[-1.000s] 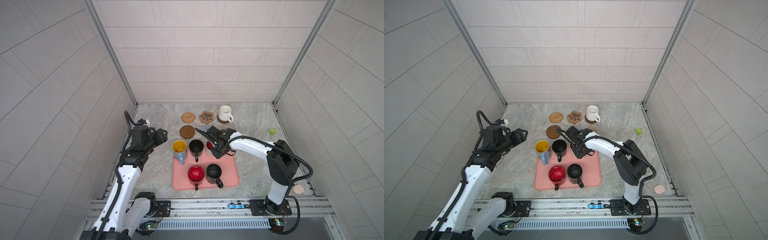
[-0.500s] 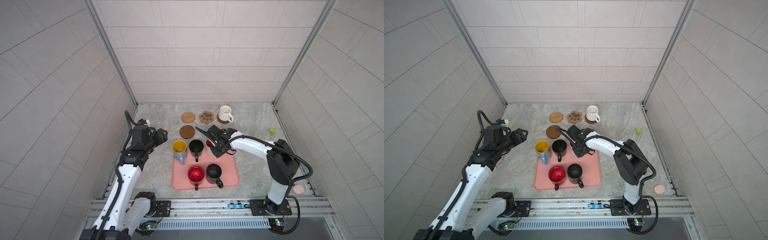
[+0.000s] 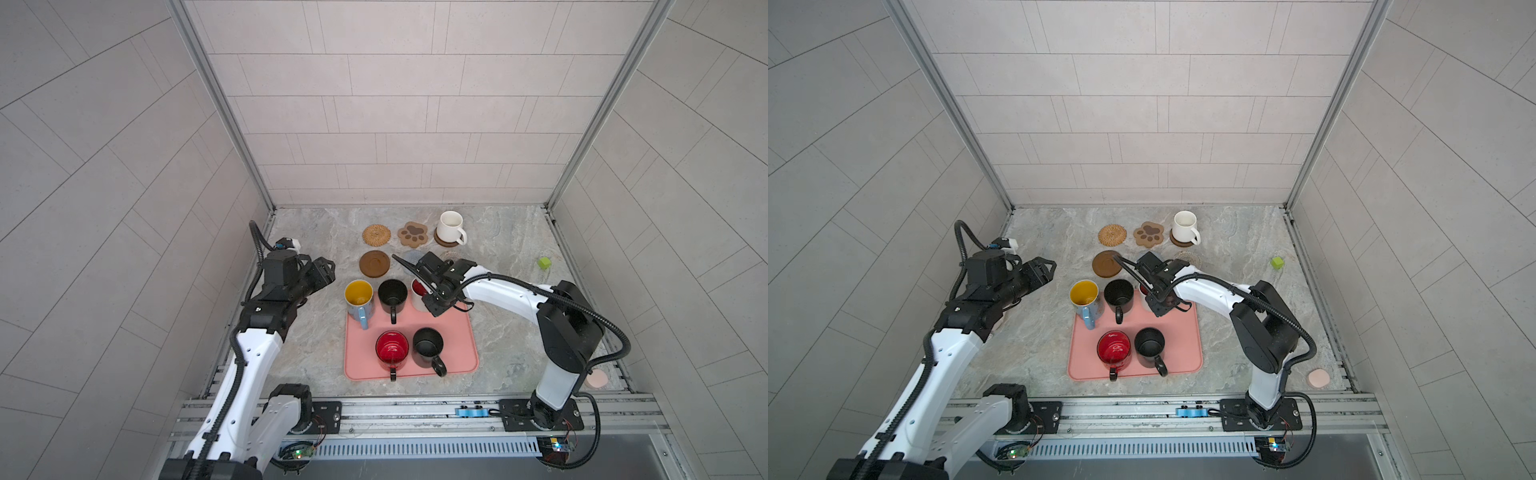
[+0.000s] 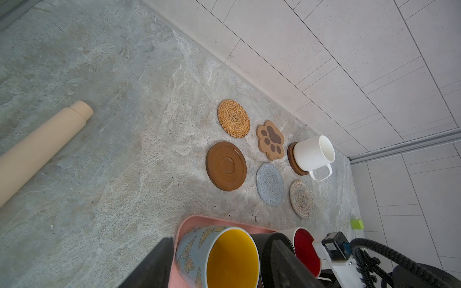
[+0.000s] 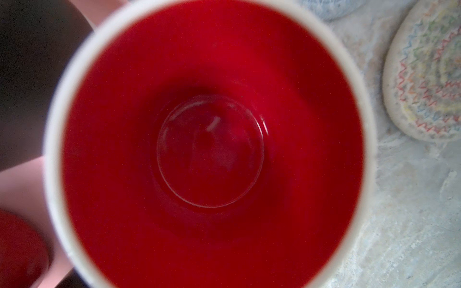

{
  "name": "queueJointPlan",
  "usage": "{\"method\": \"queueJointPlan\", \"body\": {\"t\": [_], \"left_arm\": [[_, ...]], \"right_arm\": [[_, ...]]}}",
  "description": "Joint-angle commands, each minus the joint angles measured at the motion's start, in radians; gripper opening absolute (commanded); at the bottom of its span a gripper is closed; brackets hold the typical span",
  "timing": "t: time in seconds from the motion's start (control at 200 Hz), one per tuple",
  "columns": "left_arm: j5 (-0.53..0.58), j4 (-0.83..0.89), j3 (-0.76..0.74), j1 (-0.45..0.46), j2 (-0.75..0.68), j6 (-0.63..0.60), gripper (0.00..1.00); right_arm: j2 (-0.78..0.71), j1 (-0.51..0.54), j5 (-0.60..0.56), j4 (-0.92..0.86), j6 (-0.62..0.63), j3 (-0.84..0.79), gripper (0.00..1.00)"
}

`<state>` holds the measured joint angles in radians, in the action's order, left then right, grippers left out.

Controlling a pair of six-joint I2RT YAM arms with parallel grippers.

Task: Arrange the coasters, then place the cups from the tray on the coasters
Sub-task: 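Close the right gripper on the red-lined white mug's rim and lift it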

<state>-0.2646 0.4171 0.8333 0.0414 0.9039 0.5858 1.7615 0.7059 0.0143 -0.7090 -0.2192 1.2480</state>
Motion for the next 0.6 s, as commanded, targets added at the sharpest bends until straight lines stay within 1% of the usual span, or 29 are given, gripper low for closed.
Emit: {"method": "queueJointPlan", "body": {"t": [0.0, 0.21, 0.595], "left_arm": [[0.008, -0.004, 0.020, -0.004, -0.008, -0.012, 0.69], [0.006, -0.009, 0.020, -0.005, -0.003, -0.011, 0.69], [0.002, -0.011, 0.018, -0.003, -0.004, -0.009, 0.69]], "right_arm": [[-0.074, -0.006, -0.073, 0.087, -0.008, -0.036, 0.09], [-0.129, -0.005, -0.109, 0.166, -0.016, -0.108, 0.06], [-0.161, 0.012, -0.155, 0.222, -0.040, -0.138, 0.04]]}}
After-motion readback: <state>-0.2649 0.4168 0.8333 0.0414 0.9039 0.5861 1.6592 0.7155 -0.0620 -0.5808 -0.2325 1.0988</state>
